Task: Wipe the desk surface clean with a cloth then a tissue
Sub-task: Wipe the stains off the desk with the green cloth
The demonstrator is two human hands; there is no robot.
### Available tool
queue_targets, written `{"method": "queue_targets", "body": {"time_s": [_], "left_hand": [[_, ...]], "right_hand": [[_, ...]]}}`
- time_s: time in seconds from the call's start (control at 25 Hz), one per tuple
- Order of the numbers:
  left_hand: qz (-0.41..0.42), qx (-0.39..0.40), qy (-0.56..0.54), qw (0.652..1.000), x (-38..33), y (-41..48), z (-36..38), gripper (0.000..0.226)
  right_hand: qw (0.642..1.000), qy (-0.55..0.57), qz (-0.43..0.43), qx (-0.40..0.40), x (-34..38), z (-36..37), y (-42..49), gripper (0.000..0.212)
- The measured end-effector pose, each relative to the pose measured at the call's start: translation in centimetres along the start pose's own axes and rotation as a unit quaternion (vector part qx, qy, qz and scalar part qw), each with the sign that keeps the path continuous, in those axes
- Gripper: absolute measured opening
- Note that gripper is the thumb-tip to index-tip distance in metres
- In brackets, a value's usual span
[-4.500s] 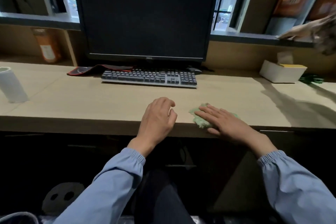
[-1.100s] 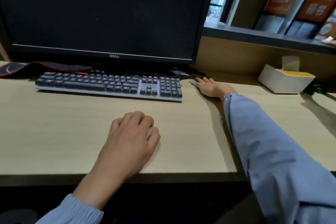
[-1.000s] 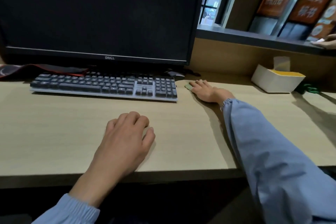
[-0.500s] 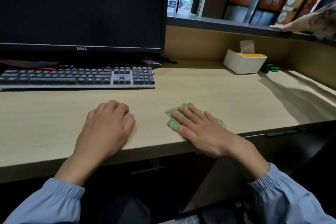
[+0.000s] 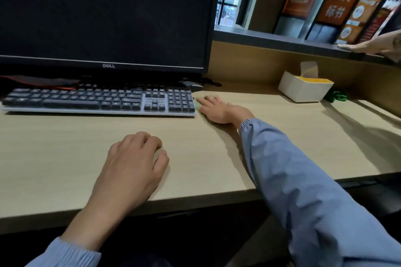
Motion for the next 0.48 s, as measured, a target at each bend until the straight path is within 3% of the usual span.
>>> {"method": "queue_targets", "body": {"time_s": [0.2,0.48], "left_hand": [[-0.002,-0.003,0.004,1.000,-0.2,0.1,-0.2,0.031],[-0.005,-0.005,0.003,1.000,-0.1,0.0,-0.1,0.034]], "right_hand": [[1.000,-0.024,0.003,0.015,0.2,-2.0,2.1,0.059],[0.995,-0.044,-0.087,0.027,1.9,2.9,-7.0,0.057]]}}
Point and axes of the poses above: each hand's wrist, its own y-axis towards the middle knuckle, its own z-axis out of the palm, x = y × z, the point moved 8 cm from there along y, towards the middle knuckle, and after that the axes turned 13 degrees about x, right-handed, at the moved point
